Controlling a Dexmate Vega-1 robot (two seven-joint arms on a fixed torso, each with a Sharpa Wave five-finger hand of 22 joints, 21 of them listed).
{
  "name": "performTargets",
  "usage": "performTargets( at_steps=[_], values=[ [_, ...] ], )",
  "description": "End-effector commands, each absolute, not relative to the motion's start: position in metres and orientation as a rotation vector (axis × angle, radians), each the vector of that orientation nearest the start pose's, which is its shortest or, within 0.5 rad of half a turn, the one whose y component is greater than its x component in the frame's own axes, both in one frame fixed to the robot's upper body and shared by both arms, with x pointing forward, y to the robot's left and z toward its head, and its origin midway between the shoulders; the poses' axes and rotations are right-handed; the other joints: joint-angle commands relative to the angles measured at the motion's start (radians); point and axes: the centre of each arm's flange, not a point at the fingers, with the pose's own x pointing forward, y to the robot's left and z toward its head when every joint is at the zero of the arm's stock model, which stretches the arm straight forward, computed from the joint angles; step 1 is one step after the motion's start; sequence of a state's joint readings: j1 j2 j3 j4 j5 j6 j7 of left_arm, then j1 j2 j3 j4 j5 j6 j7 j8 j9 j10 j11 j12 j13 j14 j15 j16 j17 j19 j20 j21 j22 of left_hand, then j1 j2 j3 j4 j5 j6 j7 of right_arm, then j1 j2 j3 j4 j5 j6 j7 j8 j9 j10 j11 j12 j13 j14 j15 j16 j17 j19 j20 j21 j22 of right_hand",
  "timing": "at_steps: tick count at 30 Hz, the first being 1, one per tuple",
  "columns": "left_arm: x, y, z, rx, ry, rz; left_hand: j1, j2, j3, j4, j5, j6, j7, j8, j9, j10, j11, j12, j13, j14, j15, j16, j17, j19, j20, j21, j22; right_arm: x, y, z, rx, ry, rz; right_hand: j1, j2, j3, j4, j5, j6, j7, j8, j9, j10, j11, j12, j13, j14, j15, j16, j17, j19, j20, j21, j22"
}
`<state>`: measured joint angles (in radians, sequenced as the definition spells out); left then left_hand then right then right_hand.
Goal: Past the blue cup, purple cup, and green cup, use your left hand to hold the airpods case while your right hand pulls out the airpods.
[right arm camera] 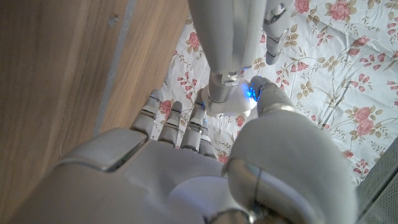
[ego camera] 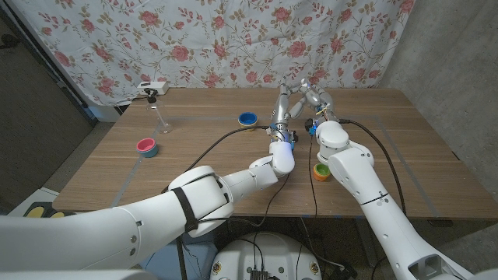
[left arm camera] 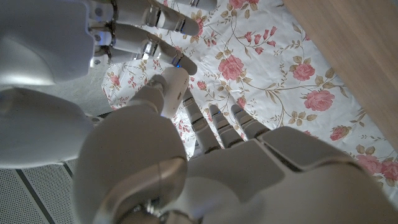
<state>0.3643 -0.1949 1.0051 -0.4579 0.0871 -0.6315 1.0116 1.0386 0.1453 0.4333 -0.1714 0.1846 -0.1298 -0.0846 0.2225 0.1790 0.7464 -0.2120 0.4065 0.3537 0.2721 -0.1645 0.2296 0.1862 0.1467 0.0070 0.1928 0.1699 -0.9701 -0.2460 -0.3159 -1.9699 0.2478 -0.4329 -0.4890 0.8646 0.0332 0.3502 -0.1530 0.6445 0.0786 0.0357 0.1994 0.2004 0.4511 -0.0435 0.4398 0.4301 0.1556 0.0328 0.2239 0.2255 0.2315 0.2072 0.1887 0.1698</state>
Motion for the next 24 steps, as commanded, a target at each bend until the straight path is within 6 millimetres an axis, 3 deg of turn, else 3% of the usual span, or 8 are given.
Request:
performTargets(
  at_steps=[1, 5, 24],
  values=[
    [0.6279, -0.0507, -0.0075, 0.236, -0.991, 0.091, 0.055, 0.016, 0.004, -0.005, -0.002, 0.025, -0.001, -0.001, 0.006, 0.064, -0.01, 0.045, 0.033, 0.086, -0.049, 0.021, 0.015, 0.016, 0.006, 0.009, 0.005, 0.5652, -0.1679, 0.0359, -0.021, -0.483, -0.111, 0.005, 0.011, 0.003, 0.003, -0.005, 0.008, -0.001, -0.002, 0.002, 0.04, -0.041, 0.002, 0.005, 0.003, -0.008, -0.003, 0.001, 0.007, 0.004, 0.003, 0.002],
    [0.6289, -0.0493, -0.007, 0.237, -0.99, 0.089, 0.085, 0.015, -0.002, -0.006, -0.005, 0.064, -0.006, 0.002, 0.007, 0.078, -0.009, 0.069, 0.05, 0.131, -0.058, 0.041, 0.03, 0.033, 0.01, 0.013, 0.005, 0.566, -0.1686, 0.0362, -0.021, -0.481, -0.113, 0.005, 0.011, 0.002, 0.003, -0.005, 0.008, -0.002, -0.002, 0.002, 0.038, -0.042, 0.002, 0.005, 0.003, -0.009, -0.003, 0.001, 0.007, 0.004, 0.003, 0.002],
    [0.6319, -0.0464, -0.0089, 0.165, -0.939, 0.109, 0.123, 0.002, -0.028, -0.002, -0.008, 0.147, -0.027, 0.014, 0.008, 0.111, -0.011, 0.088, 0.047, 0.147, -0.056, 0.051, 0.046, 0.05, -0.003, 0.014, 0.006, 0.5723, -0.173, 0.0361, -0.021, -0.467, -0.114, 0.001, 0.012, 0.002, 0.005, -0.007, 0.004, -0.001, -0.004, 0.002, 0.021, -0.034, -0.002, 0.003, -0.004, -0.008, -0.006, 0.002, 0.007, 0.004, 0.003, 0.002]
  ],
)
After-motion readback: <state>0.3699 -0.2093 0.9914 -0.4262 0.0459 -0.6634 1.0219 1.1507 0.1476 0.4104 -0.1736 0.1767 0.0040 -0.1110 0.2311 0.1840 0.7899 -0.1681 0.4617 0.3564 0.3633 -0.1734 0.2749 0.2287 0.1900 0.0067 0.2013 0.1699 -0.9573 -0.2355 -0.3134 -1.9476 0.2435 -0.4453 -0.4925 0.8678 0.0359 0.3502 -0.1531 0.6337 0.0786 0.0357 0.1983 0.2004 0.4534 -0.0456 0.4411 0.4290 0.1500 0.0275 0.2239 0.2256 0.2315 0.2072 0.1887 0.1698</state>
